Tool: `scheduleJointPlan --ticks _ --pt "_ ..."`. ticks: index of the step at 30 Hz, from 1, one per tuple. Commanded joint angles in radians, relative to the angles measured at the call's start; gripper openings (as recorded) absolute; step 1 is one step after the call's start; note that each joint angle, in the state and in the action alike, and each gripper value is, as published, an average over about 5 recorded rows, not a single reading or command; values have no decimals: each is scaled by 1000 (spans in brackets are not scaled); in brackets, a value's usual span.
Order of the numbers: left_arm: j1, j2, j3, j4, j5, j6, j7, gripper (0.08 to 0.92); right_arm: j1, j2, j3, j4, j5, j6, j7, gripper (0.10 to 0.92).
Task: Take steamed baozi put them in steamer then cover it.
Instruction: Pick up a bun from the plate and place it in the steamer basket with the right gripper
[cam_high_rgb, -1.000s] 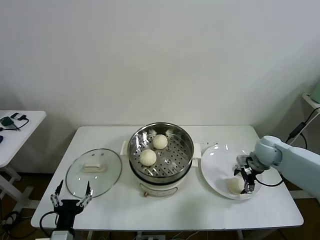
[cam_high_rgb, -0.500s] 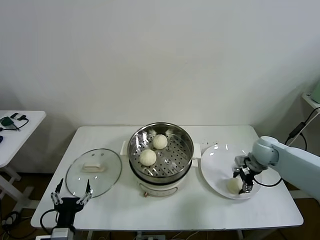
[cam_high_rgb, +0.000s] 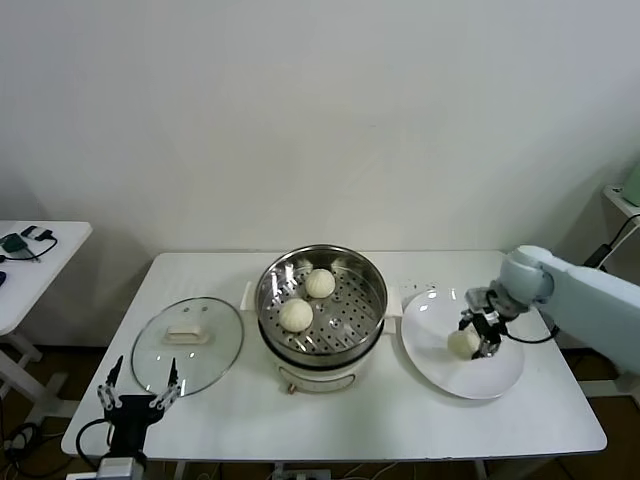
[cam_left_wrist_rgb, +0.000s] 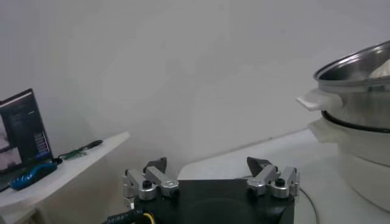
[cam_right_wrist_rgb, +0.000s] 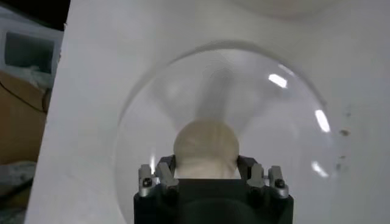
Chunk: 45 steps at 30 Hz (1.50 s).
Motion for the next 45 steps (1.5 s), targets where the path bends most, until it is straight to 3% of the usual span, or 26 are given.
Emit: scheduleJointPlan --ticks 1,10,23,45 --pt "13 -1 1 -4 -2 -1 1 823 501 184 -265 -60 50 337 -60 667" --pt "19 7 5 -11 -8 5 2 823 655 408 -301 -56 120 511 -101 670" --pt "32 14 3 -5 -20 3 3 823 406 649 -183 64 -80 588 -120 670" --pt "31 25 -7 15 -36 -4 2 823 250 636 -233 161 -219 632 -124 679"
